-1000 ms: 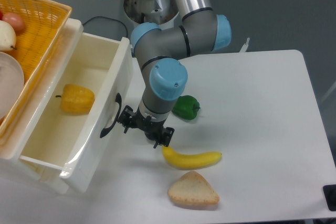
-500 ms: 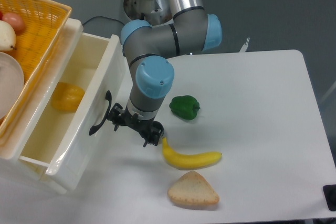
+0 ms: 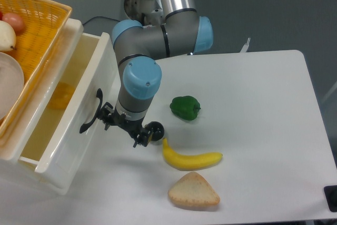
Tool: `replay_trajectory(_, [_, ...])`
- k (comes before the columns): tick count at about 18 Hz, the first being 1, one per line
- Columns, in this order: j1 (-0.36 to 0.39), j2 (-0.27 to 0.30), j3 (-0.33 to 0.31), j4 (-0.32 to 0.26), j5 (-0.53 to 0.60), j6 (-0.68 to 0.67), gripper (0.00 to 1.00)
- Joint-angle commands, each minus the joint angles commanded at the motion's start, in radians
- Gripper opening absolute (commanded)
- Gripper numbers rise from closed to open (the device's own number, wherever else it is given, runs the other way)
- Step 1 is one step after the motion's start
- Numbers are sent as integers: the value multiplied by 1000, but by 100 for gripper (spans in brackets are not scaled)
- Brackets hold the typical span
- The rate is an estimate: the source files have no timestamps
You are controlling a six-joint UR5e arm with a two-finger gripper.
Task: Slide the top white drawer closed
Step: 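Push the drawer front inward with the gripper until it shuts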
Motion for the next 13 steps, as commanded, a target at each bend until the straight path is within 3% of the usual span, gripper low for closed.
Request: replay_trajectory(13, [-43, 0, -2, -2, -3, -5, 100])
